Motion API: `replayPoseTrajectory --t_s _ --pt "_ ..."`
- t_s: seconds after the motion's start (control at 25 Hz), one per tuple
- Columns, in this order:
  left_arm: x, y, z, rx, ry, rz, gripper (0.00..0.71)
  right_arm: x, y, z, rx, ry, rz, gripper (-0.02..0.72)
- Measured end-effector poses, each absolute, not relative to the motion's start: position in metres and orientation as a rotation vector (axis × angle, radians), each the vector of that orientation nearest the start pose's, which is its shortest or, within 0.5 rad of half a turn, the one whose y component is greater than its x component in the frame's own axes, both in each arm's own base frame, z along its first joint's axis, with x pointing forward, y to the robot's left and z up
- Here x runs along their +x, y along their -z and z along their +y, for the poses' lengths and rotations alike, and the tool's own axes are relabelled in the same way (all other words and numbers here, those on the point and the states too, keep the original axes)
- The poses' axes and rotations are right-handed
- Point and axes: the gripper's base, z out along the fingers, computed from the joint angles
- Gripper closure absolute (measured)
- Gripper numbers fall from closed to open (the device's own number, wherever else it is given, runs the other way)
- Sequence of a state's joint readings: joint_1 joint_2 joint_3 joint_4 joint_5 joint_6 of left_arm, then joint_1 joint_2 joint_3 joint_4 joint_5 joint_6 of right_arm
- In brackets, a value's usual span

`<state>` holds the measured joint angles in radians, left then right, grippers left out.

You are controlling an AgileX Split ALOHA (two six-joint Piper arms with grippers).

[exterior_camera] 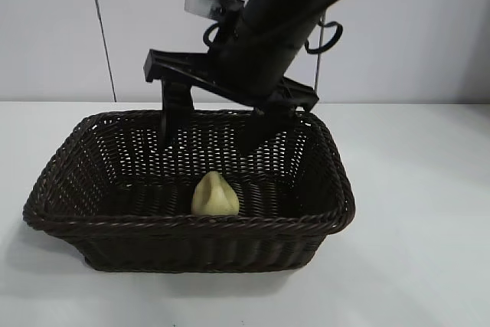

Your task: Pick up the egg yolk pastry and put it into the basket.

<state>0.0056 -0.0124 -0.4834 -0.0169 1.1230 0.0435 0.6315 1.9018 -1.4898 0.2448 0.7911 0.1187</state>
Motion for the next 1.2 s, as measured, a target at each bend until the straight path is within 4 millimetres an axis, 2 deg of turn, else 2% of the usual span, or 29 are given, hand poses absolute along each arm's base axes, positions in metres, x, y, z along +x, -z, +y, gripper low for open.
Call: replayPoseTrajectory --t_s 0.2,0.36,0.6,1.0,1.2 --pt "-0.008 -0.268 -0.001 0.041 -0.009 2.110 0.081 0.338 -0.269 0.245 -0.501 -0.402 2.712 0.080" --pt "-0.008 -0.268 -0.001 0.041 -0.009 2.110 0.081 0.355 -0.285 0.220 -0.431 -0.340 2.728 0.080" --pt "-0.008 -0.268 -0.001 0.041 -0.009 2.110 0.081 0.378 -0.287 0.158 -0.281 -0.169 2.808 0.080" --pt "-0.008 -0.268 -0.001 0.041 -0.009 2.110 0.081 0.399 -0.285 0.053 -0.114 0.133 2.879 0.080" --pt "-0.008 -0.268 -0.001 0.041 -0.009 2.110 0.081 0.401 -0.286 0.019 -0.028 0.167 2.887 0.080"
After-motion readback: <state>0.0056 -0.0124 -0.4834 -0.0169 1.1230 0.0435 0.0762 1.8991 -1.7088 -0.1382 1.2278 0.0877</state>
